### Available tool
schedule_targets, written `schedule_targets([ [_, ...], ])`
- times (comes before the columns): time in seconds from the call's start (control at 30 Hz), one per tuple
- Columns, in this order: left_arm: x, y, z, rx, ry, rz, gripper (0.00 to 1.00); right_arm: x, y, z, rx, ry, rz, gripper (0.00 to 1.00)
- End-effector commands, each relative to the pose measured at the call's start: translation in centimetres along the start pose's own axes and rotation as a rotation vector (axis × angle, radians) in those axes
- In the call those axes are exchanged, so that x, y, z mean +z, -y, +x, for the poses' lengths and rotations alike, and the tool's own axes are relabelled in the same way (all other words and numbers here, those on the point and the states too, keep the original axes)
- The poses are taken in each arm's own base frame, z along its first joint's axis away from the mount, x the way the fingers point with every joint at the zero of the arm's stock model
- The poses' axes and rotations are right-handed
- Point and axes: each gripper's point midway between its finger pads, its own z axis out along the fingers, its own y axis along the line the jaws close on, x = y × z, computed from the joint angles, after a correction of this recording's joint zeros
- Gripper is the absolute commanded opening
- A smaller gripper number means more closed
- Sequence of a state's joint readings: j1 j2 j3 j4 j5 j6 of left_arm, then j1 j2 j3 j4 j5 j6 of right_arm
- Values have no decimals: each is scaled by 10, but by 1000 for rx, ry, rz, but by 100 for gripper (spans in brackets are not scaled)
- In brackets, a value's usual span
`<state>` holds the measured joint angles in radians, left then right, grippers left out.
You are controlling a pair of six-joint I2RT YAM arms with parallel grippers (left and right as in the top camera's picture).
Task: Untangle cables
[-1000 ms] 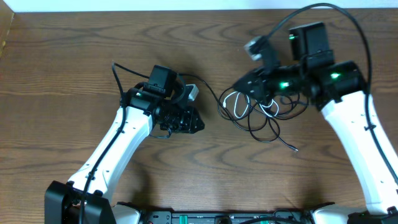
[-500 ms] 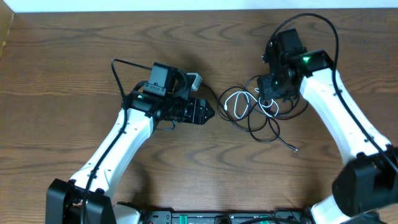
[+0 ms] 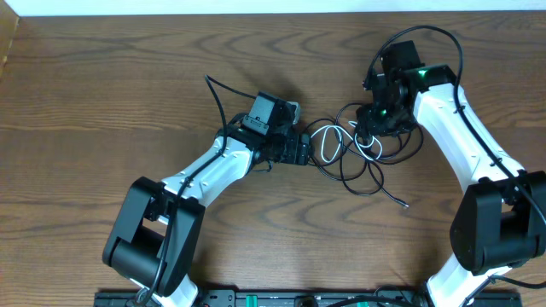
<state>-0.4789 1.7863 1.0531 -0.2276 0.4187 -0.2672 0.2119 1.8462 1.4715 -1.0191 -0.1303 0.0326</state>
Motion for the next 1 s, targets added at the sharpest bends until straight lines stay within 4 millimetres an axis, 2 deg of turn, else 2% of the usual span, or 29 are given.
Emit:
schedule_targets([
  [0.0,6,-1,4,-31,-15,13,81,18,10,9,2,-16,24,61],
  [0.07,7,0,1,-38,-2,15,80,29,11,14,2,-16,21,54],
  [0.2,16,7,3,-33,-4,23,73,44,13,14,16,14,20,49],
  [0.23,22,8,9,-30,-24,19,68,47,14,13,47,23,19,41],
  [0.3,25,7,13,-34,-38,15,49,49,11,13,95,29,2,22],
  [0.33,25,6,14,-36,-44,12,34,49,-1,13,94,27,-69,18],
  [0.37,25,5,16,-38,-51,10,27,48,-8,13,89,25,-110,14],
  [0.4,24,1,26,-47,-93,-8,12,42,-37,13,13,25,-281,3],
  [0.43,22,-6,34,-54,-124,-28,8,39,-48,14,-20,27,-349,1],
  [0.47,17,-19,42,-88,-160,-75,8,34,-57,14,-46,33,-405,1],
  [0.53,8,-35,52,-111,-205,-111,7,29,-63,13,-59,44,-444,1],
  [0.57,-9,-55,58,-167,-236,-151,7,21,-56,9,-55,68,-417,1],
  [0.6,-20,-65,58,-190,-242,-164,7,15,-47,6,-38,90,-377,1],
  [0.63,-32,-74,60,-212,-249,-175,7,5,-31,0,23,126,-299,1],
  [0.7,-49,-89,62,-238,-252,-225,7,-18,-19,-8,53,201,-251,1],
  [0.77,-65,-108,66,-269,-251,-303,8,-69,-15,-25,65,375,-250,1],
  [0.8,-67,-110,67,-273,-258,-313,7,-92,-12,-32,83,455,-244,1],
  [0.83,-68,-111,69,-279,-266,-315,8,-122,3,-39,151,562,-189,1],
  [0.87,-68,-111,71,-277,-271,-316,7,-152,27,-40,241,664,-98,1],
  [0.9,-69,-112,72,-278,-275,-324,7,-168,45,-37,298,716,-25,1],
  [0.97,-72,-117,77,-280,-292,-359,8,-205,99,-18,462,818,200,1],
])
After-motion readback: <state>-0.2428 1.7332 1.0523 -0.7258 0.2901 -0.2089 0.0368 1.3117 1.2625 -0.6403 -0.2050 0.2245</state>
